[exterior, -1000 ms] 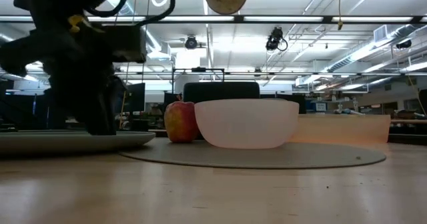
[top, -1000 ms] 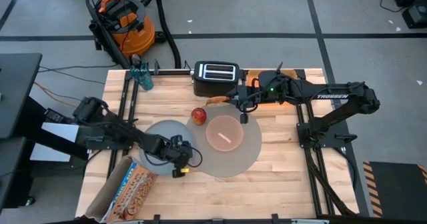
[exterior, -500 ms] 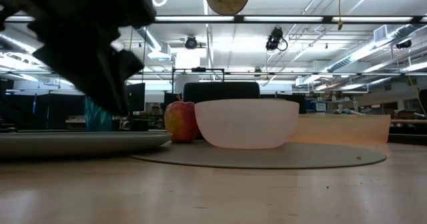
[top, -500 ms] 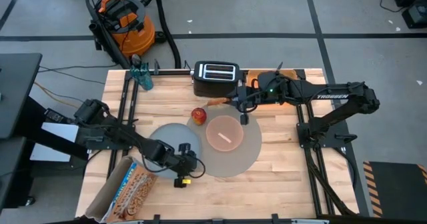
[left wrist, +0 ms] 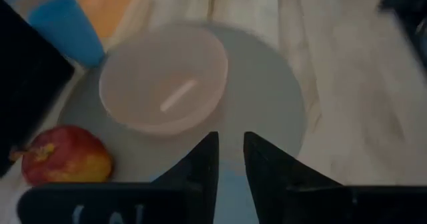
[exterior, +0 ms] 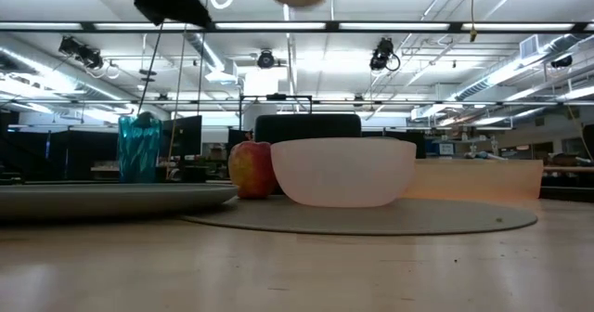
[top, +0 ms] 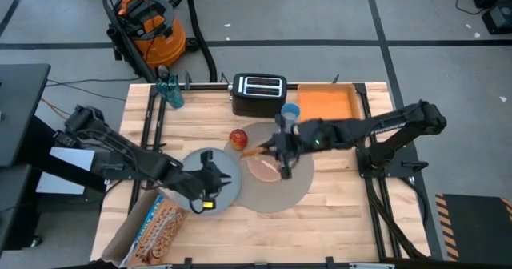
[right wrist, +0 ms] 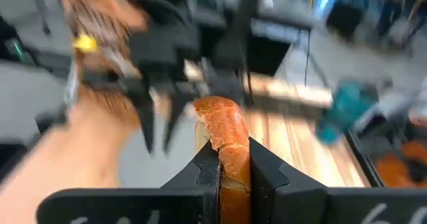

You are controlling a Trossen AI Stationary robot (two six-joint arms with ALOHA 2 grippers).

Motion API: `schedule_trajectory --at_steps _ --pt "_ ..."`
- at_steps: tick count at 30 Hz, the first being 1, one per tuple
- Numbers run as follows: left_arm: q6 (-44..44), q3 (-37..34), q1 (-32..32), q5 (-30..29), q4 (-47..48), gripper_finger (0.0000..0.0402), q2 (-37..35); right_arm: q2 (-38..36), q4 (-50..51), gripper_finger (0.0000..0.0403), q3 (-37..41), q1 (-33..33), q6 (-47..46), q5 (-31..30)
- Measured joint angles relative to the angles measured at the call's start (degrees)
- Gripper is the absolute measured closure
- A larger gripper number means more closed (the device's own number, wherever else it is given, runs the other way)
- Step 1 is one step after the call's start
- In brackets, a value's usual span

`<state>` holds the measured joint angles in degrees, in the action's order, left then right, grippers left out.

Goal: Arrange a breakfast setting
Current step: Put the bagel from the toaster into the blue plate

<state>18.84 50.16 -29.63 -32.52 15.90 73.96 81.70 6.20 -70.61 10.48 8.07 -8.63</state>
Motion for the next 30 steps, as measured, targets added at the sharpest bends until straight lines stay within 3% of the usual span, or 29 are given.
schedule_trajectory --at_steps 4,10,14,24,30 --pt "-1.4 -4.9 -1.2 -2.5 -9.6 0.0282 -1.8 -0.3 -13.7 0.0361 7.3 4.7 0.1 -3.1" --pt "-10.6 -8.4 0.1 -2.9 -25.2 0.0202 0.9 1.8 -37.8 0.0362 18.2 8.6 0.8 -7.4" --pt "-13.6 -8.3 2.4 -2.0 -31.9 0.0178 2.9 3.6 -44.8 0.0362 21.0 9.4 1.2 -10.6" --pt "-14.8 -8.1 4.6 4.5 -41.7 0.0205 3.9 6.3 -48.7 0.0363 20.9 9.3 2.5 -13.5" --pt "-11.7 -8.1 5.0 4.0 -43.1 0.0267 3.9 6.3 -48.6 0.0359 20.9 9.3 2.2 -13.8"
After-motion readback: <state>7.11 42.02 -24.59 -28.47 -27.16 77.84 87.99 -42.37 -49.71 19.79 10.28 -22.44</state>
